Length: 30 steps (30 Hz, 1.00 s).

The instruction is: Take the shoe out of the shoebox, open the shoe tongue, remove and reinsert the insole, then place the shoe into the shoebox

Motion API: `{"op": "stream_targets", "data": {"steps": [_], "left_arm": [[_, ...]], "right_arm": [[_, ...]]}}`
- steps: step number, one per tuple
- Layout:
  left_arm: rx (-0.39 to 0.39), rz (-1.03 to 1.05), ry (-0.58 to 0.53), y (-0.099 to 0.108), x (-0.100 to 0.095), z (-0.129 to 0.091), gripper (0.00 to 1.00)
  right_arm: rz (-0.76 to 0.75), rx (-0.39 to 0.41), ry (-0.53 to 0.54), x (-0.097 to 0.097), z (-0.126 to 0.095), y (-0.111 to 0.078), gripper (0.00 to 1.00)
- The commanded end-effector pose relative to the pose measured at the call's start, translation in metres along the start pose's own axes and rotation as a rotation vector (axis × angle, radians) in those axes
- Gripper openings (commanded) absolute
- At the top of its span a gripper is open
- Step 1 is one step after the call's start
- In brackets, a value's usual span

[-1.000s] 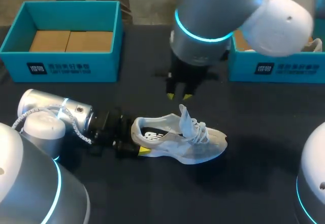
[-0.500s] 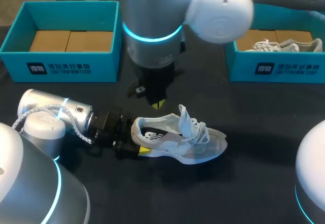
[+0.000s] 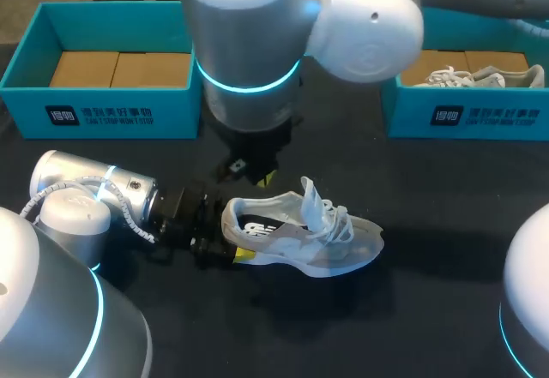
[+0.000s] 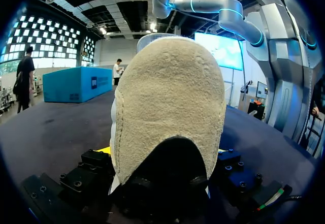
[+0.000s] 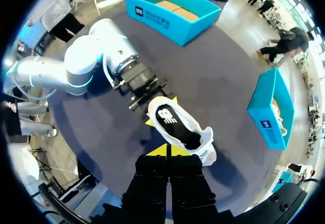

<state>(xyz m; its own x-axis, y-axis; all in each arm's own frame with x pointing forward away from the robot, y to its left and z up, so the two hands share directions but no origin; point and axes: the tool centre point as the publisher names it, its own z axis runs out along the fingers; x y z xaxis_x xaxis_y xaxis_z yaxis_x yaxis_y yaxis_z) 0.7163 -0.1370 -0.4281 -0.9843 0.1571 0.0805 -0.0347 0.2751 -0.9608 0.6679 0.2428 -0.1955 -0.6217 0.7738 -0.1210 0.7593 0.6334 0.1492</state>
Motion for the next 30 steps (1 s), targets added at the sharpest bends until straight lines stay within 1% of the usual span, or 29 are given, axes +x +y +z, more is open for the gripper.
{"op": "stream_targets", "data": {"steps": [1, 2, 3, 4, 5, 6, 7, 8, 13, 16, 17, 18, 30], "left_arm": [[0.000, 0.000, -0.003, 0.002, 0.000, 0.001, 0.00], [0.000, 0.000, -0.003, 0.002, 0.000, 0.001, 0.00], [0.000, 0.000, -0.003, 0.002, 0.000, 0.001, 0.00], [0.000, 0.000, -0.003, 0.002, 0.000, 0.001, 0.00], [0.000, 0.000, -0.003, 0.002, 0.000, 0.001, 0.00], [0.000, 0.000, -0.003, 0.002, 0.000, 0.001, 0.00], [0.000, 0.000, -0.003, 0.002, 0.000, 0.001, 0.00], [0.000, 0.000, -0.003, 0.002, 0.000, 0.001, 0.00], [0.000, 0.000, -0.003, 0.002, 0.000, 0.001, 0.00], [0.000, 0.000, -0.003, 0.002, 0.000, 0.001, 0.00], [0.000, 0.000, -0.003, 0.002, 0.000, 0.001, 0.00], [0.000, 0.000, -0.003, 0.002, 0.000, 0.001, 0.00], [0.000, 0.000, -0.003, 0.002, 0.000, 0.001, 0.00]], "right_arm": [[-0.142, -0.015, -0.007, -0.002, 0.012, 0.005, 0.00], [-0.228, -0.037, -0.029, 0.001, 0.013, 0.007, 0.00], [-0.261, -0.051, -0.015, 0.002, 0.013, 0.007, 0.00], [-0.317, -0.034, -0.028, 0.002, 0.015, 0.008, 0.00], [-0.383, -0.052, -0.032, 0.004, 0.017, 0.009, 0.00], [-0.386, -0.060, -0.020, 0.005, 0.017, 0.008, 0.00], [-0.429, -0.051, -0.034, 0.006, 0.018, 0.008, 0.00], [-0.479, -0.062, -0.030, 0.008, 0.020, 0.008, 0.00], [-0.595, -0.097, 0.018, 0.009, 0.030, 0.006, 0.00], [-0.620, -0.087, 0.039, 0.010, 0.037, 0.006, 0.00], [-0.637, -0.056, 0.059, 0.011, 0.042, 0.005, 0.00], [-0.638, -0.005, 0.036, 0.012, 0.044, 0.004, 0.00], [-0.638, -0.005, 0.036, 0.012, 0.044, 0.004, 0.00]]}}
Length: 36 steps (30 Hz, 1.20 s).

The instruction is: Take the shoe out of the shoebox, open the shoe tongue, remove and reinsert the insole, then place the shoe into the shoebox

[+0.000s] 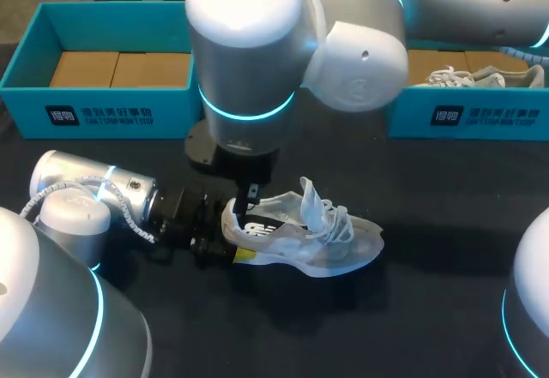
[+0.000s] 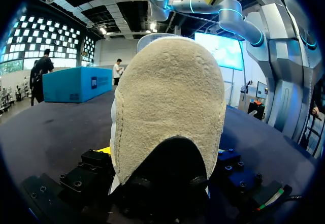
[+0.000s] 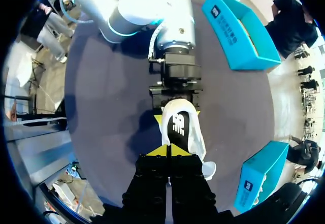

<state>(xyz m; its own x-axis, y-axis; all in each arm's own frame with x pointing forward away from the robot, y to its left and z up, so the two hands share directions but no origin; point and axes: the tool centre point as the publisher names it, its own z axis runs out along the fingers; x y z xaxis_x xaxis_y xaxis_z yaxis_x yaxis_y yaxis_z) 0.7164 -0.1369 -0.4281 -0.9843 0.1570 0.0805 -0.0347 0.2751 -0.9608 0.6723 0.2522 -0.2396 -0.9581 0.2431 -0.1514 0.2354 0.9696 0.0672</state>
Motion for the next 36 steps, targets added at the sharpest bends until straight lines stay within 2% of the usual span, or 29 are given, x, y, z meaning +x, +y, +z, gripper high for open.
{"op": "stream_targets", "data": {"steps": [1, 4, 6, 11, 19, 31, 36], "left_arm": [[0.000, 0.000, -0.003, 0.002, 0.000, 0.001, 0.00], [0.000, 0.000, -0.003, 0.002, 0.000, 0.001, 0.00], [0.000, 0.000, -0.003, 0.002, 0.000, 0.001, 0.00], [0.000, 0.000, -0.003, 0.002, 0.000, 0.001, 0.00], [0.000, 0.000, -0.003, 0.002, 0.000, 0.001, 0.00], [0.000, 0.000, -0.003, 0.002, 0.000, 0.001, 0.00], [0.000, 0.000, -0.003, 0.002, 0.000, 0.001, 0.00]], "right_arm": [[-0.015, -0.004, -0.013, -0.002, 0.006, 0.005, 0.00], [-0.021, -0.028, -0.054, -0.008, 0.023, 0.002, 0.00], [-0.026, -0.002, -0.062, -0.014, 0.036, 0.001, 0.00], [-0.030, 0.034, -0.067, -0.025, 0.054, -0.003, 0.00], [-0.035, 0.044, -0.055, -0.036, 0.079, -0.010, 0.00], [-0.063, 0.009, -0.045, -0.036, 0.127, -0.024, 0.00], [-0.065, 0.008, -0.047, -0.041, 0.140, -0.029, 0.00]]}}
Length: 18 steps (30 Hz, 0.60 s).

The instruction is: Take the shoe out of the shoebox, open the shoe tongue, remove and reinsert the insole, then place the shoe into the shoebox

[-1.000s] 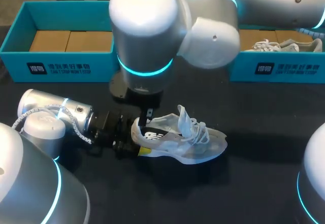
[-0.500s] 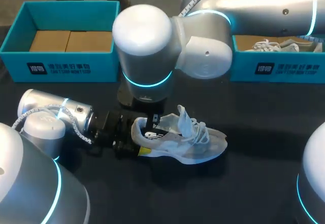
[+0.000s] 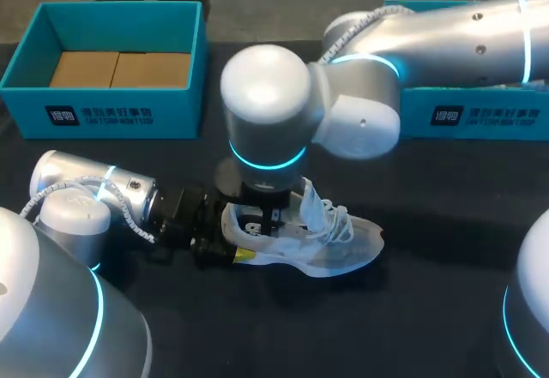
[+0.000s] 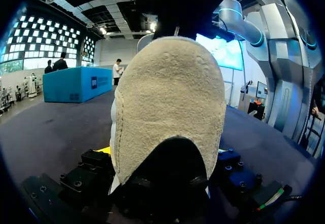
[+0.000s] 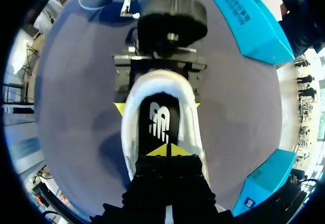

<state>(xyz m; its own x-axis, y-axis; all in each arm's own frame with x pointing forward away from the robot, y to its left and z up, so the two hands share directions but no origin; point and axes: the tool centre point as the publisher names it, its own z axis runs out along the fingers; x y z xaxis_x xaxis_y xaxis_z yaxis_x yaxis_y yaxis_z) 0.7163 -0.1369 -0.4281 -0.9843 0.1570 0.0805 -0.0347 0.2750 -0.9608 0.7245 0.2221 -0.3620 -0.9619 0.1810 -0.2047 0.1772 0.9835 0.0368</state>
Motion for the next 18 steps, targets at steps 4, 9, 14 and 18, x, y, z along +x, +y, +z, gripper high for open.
{"op": "stream_targets", "data": {"steps": [4, 9, 14, 18], "left_arm": [[0.000, 0.000, -0.003, 0.002, 0.000, 0.001, 0.00], [0.000, 0.000, -0.003, 0.002, 0.000, 0.001, 0.00], [0.000, 0.000, -0.003, 0.002, 0.000, 0.001, 0.00], [0.000, 0.000, -0.003, 0.002, 0.000, 0.001, 0.00]], "right_arm": [[-0.002, 0.016, 0.010, -0.005, 0.022, -0.011, 0.00], [0.016, 0.023, 0.022, -0.010, 0.031, -0.023, 0.00], [0.034, 0.024, 0.026, -0.011, 0.034, -0.033, 0.00], [0.037, 0.029, 0.024, -0.006, 0.033, -0.039, 0.00]]}}
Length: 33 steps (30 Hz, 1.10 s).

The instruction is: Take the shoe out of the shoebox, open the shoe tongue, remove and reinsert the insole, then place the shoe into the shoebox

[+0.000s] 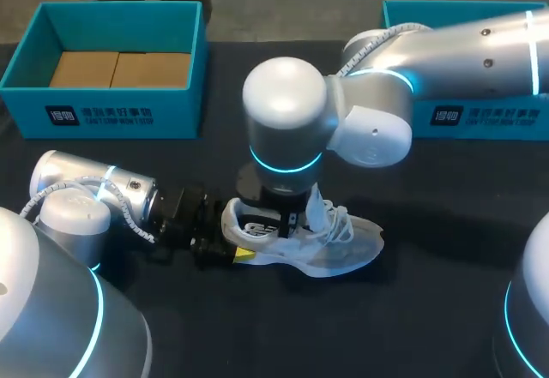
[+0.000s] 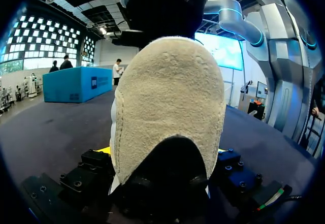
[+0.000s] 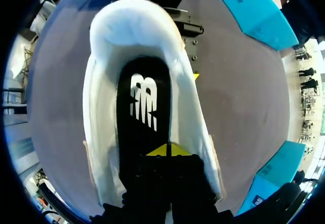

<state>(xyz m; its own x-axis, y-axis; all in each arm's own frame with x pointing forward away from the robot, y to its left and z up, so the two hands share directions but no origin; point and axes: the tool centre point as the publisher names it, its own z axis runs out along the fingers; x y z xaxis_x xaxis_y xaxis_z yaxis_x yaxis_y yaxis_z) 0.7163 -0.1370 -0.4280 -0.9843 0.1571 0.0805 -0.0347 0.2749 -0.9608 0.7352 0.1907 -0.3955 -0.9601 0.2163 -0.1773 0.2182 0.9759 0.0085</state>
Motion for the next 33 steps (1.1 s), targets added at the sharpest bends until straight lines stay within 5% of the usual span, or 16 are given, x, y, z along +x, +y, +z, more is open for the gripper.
{"op": "stream_targets", "data": {"steps": [1, 9, 11, 14, 33], "left_arm": [[0.000, 0.000, -0.003, 0.002, 0.000, 0.001, 0.00], [0.000, 0.000, -0.003, 0.002, 0.000, 0.001, 0.00], [0.000, 0.000, -0.003, 0.002, 0.000, 0.001, 0.00], [0.000, 0.000, -0.003, 0.002, 0.000, 0.001, 0.00], [0.000, 0.000, -0.003, 0.002, 0.000, 0.001, 0.00]], "right_arm": [[0.003, -0.006, -0.003, 0.004, -0.002, -0.011, 0.00], [0.020, -0.011, -0.016, 0.009, -0.002, -0.017, 0.00], [0.021, -0.013, -0.020, 0.009, -0.003, -0.018, 0.24], [0.020, -0.016, -0.022, 0.007, -0.002, -0.018, 0.34], [0.005, 0.029, 0.144, 0.003, 0.037, -0.011, 0.35]]}}
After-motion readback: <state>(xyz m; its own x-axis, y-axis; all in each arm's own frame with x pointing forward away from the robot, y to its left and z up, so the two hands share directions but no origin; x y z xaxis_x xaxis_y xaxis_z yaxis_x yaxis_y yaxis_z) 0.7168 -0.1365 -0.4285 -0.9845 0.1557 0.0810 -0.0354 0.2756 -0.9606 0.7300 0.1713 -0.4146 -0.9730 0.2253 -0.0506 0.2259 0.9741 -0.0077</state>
